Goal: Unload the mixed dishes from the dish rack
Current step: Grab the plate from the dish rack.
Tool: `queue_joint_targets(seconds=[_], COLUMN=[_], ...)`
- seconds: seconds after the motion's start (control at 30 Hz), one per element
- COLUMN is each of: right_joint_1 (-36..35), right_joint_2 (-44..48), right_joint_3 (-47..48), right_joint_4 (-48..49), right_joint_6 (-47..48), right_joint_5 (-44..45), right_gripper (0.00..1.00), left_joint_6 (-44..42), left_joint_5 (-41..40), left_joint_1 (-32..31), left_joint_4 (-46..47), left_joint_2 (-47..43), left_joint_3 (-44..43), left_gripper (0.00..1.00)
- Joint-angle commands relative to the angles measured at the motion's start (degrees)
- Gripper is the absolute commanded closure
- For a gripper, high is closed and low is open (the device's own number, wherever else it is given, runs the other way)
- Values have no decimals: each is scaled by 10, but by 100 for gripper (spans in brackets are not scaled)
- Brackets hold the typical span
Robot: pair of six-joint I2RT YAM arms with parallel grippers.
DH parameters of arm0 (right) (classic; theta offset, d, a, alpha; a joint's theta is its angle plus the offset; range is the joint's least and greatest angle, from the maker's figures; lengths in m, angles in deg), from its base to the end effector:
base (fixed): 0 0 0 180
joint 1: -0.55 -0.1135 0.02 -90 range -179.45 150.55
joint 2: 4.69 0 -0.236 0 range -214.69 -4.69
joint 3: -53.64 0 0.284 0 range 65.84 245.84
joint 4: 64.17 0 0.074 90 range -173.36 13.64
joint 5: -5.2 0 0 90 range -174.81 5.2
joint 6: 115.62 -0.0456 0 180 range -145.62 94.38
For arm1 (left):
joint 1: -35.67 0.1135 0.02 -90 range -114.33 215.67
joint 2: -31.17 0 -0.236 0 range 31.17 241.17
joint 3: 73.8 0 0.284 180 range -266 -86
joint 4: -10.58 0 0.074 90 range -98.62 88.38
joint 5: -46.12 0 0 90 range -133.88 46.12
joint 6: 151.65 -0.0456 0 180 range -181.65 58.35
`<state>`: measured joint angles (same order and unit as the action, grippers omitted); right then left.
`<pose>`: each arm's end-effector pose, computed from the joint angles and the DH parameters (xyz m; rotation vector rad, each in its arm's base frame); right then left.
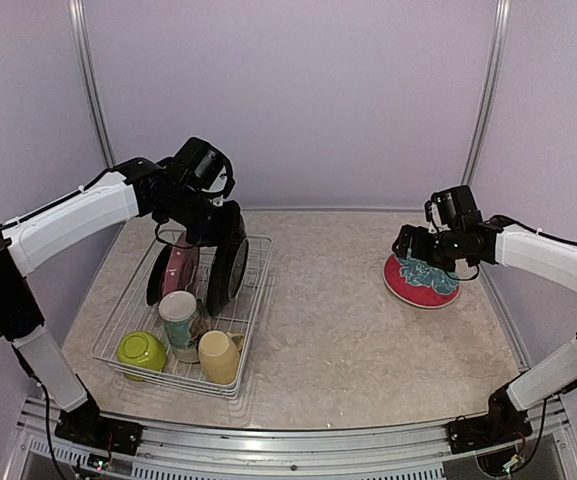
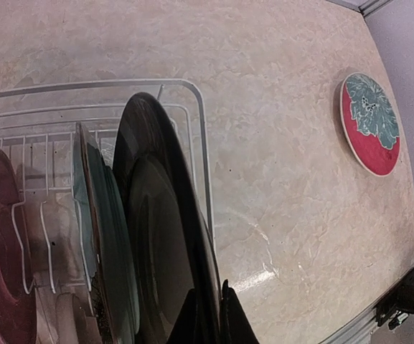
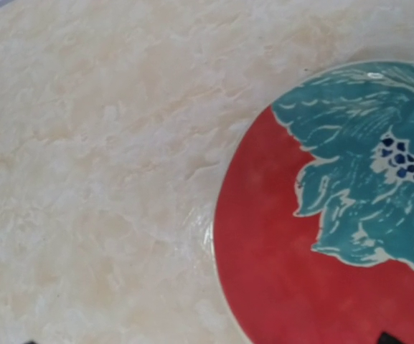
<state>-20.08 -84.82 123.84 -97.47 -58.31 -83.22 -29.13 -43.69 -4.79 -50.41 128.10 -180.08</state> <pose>0.3246 0.1209 0.2151 0.2625 2.3510 0.4298 0.3065 -0.2616 0.3001 0.1783 2.5479 -0.5318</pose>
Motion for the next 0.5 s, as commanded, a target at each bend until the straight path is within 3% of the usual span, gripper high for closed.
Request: queue_joint_targets(seconds=[0.0,0.47], right_joint_1=[-15,-40], right_joint_2=[-15,-36], right_joint_3=[19,38], right_joint_4=[0,0], right_joint_6=[-6,-10], right_joint_5=[12,18], right_gripper=[0,0], left_joint_6=[-8,-47], left_joint_5=[72,243], left_joint_1=[10,0], left_joint_4=[57,168], left_joint_2=[-55,-117], left_joint_3=[-30,15], left_gripper=[100,100])
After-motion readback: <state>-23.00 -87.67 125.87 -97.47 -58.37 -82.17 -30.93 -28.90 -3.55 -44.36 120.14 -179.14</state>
